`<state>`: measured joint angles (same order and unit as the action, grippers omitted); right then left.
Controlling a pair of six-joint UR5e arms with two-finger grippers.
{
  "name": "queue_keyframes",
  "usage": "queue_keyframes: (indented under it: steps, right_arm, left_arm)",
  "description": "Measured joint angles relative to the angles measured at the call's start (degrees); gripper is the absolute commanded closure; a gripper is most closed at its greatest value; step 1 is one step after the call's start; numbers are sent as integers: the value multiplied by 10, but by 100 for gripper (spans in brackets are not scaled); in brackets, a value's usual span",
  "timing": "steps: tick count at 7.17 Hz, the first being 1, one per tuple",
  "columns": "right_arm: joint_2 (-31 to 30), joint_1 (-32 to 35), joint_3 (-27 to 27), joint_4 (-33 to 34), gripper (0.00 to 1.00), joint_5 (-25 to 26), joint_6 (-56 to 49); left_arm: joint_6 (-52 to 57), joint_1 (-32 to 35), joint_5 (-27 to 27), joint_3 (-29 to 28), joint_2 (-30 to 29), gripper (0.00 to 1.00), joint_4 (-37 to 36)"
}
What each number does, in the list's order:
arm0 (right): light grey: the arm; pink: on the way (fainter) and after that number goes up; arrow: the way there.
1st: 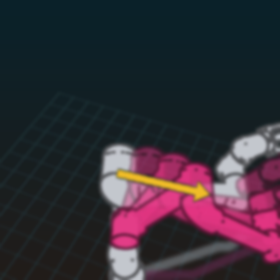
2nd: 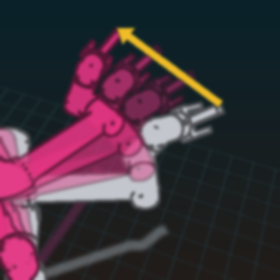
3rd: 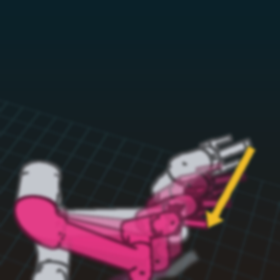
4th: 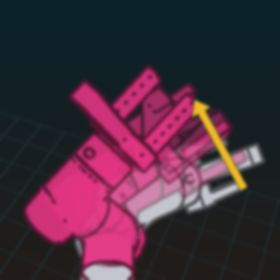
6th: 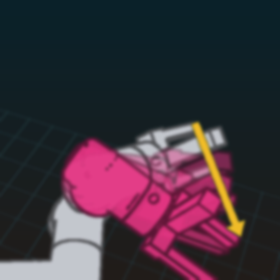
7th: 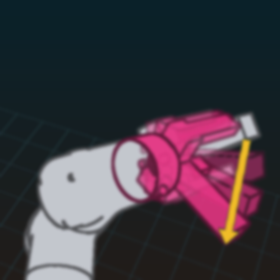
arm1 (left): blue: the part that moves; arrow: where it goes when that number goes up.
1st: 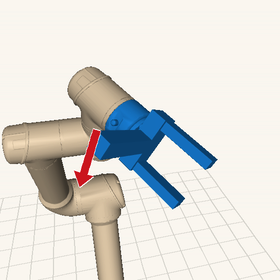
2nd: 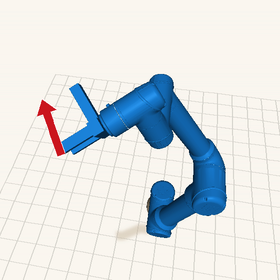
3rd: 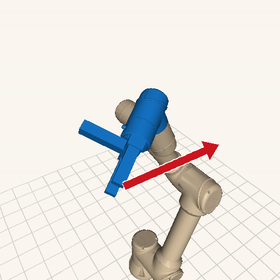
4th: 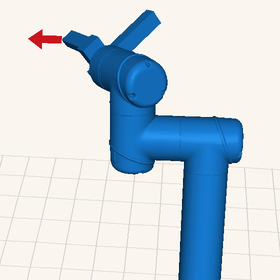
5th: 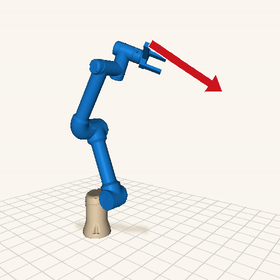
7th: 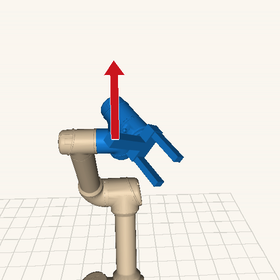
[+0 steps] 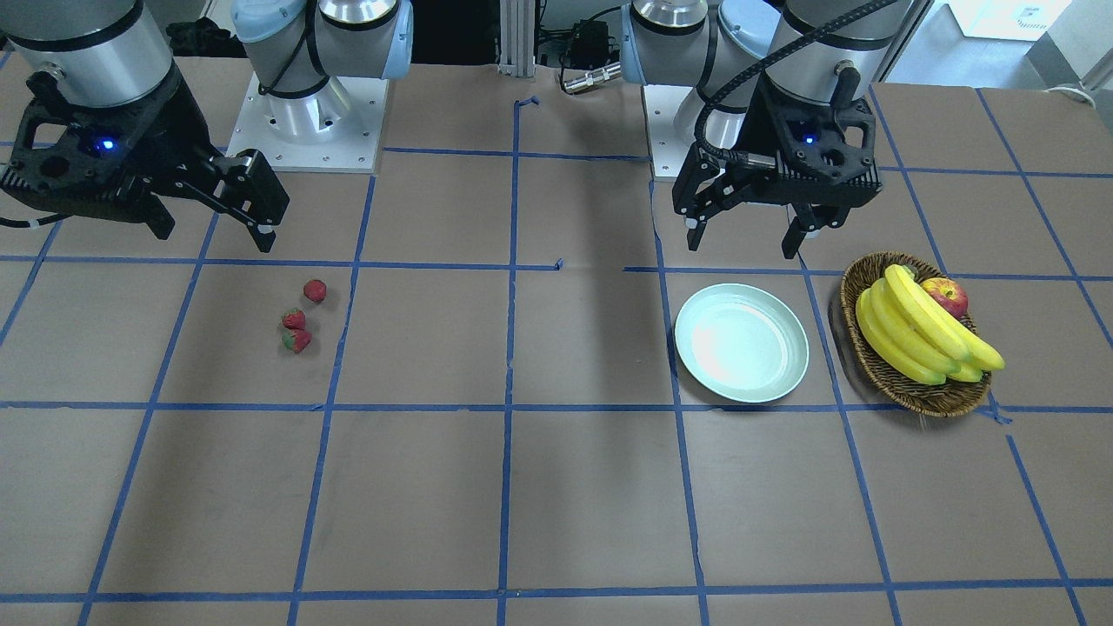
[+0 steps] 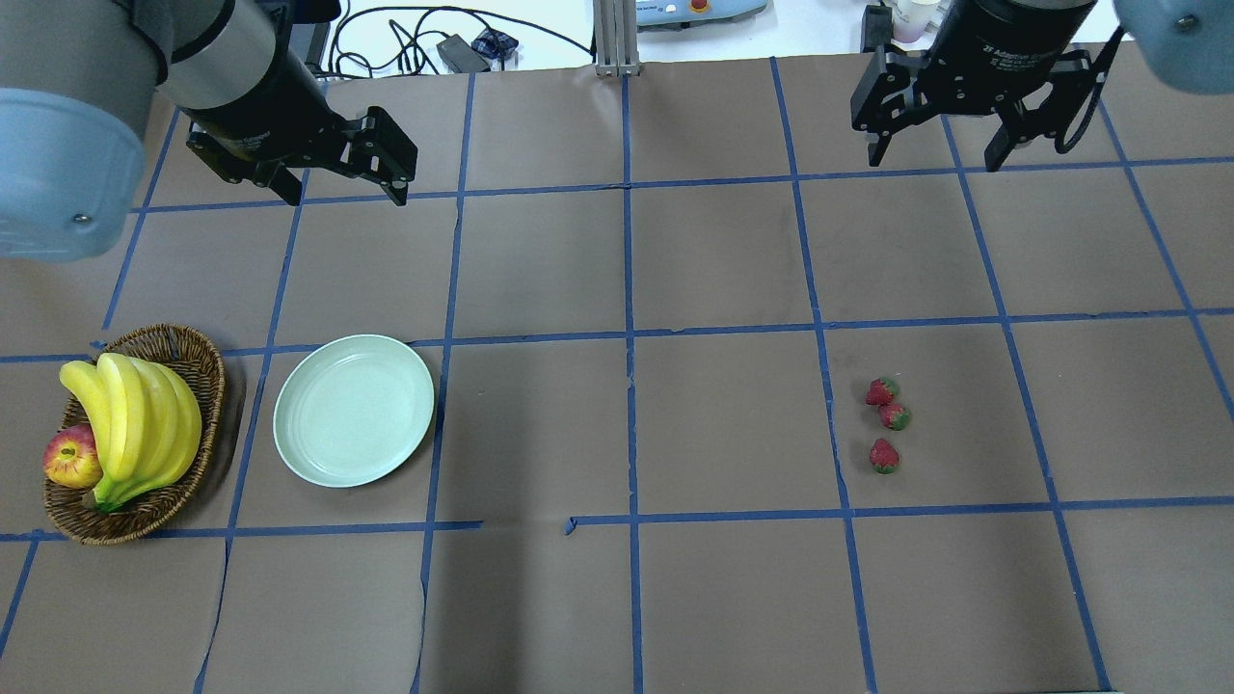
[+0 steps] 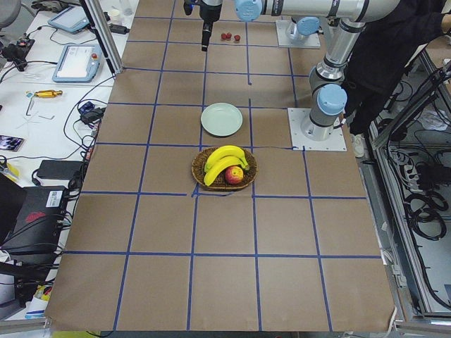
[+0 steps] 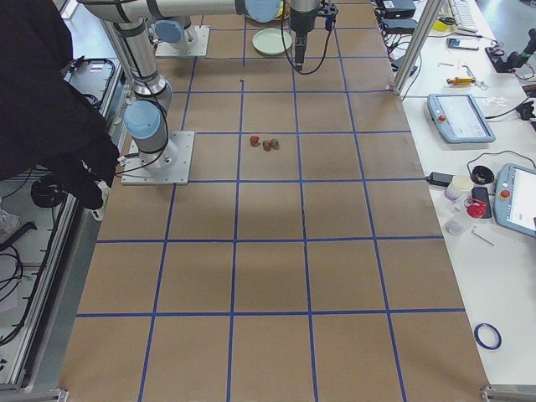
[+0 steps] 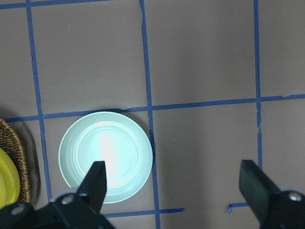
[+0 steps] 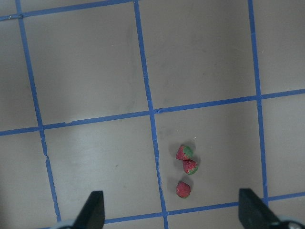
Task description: Collect all strawberries into plate
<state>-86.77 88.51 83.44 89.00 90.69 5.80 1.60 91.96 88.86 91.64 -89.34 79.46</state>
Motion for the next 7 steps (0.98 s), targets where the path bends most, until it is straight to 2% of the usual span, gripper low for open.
queue_keyframes:
  steps: [7]
  right_arm:
    - [2, 0, 0, 2, 0, -2, 2]
  left_arm:
    - [0, 1, 1, 7, 0, 0, -1]
